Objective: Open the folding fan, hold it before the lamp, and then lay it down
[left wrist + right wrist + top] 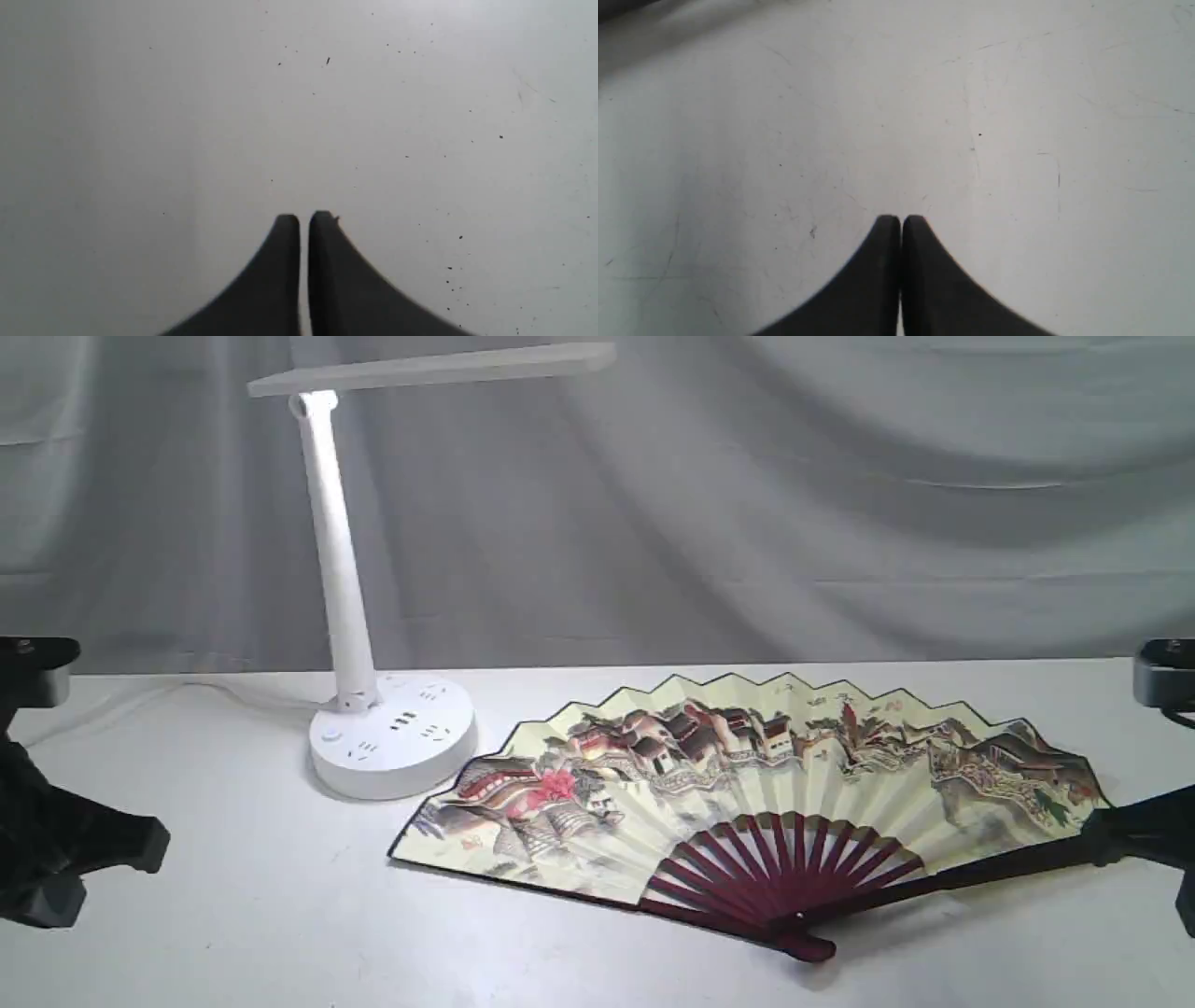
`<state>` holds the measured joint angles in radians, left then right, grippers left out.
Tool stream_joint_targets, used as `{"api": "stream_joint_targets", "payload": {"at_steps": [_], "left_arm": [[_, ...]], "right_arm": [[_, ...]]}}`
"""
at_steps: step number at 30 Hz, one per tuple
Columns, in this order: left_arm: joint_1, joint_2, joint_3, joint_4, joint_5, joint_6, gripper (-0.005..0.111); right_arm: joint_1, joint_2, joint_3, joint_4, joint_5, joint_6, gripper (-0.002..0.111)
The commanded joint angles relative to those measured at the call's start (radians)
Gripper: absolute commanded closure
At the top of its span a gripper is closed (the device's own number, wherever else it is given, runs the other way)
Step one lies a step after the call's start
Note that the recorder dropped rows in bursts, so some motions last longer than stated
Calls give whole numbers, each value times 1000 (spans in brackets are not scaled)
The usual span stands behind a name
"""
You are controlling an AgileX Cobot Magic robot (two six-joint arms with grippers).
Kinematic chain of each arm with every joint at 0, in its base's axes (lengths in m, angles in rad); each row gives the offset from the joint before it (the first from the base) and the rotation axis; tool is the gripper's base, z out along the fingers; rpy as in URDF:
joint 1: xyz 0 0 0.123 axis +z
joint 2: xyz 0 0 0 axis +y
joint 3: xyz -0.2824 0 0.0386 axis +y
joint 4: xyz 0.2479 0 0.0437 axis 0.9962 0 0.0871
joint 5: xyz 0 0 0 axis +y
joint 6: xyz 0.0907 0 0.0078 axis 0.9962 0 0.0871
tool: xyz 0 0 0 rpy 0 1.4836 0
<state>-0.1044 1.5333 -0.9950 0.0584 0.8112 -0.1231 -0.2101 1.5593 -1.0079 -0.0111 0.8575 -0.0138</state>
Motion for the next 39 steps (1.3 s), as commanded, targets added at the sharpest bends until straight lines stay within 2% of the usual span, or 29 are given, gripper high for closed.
{"api": "stream_joint_targets", "payload": {"at_steps": [1, 18, 22, 30, 39], "left_arm": [[2, -9, -9, 11, -28, 2, 107], [2, -9, -11, 42, -22, 2, 107], [2, -9, -11, 42, -17, 23, 107], [2, -11, -11, -36, 16, 83, 107], [2, -168, -11, -52, -3, 99, 107]], "right_arm": [[-6, -7, 5, 21, -14, -40, 108], [3, -7, 5, 11, -34, -88, 108], [46, -28, 5, -6, -46, -84, 108], [81, -109, 5, -4, -46, -64, 108], [81, -116, 24, -3, -52, -64, 108]]}}
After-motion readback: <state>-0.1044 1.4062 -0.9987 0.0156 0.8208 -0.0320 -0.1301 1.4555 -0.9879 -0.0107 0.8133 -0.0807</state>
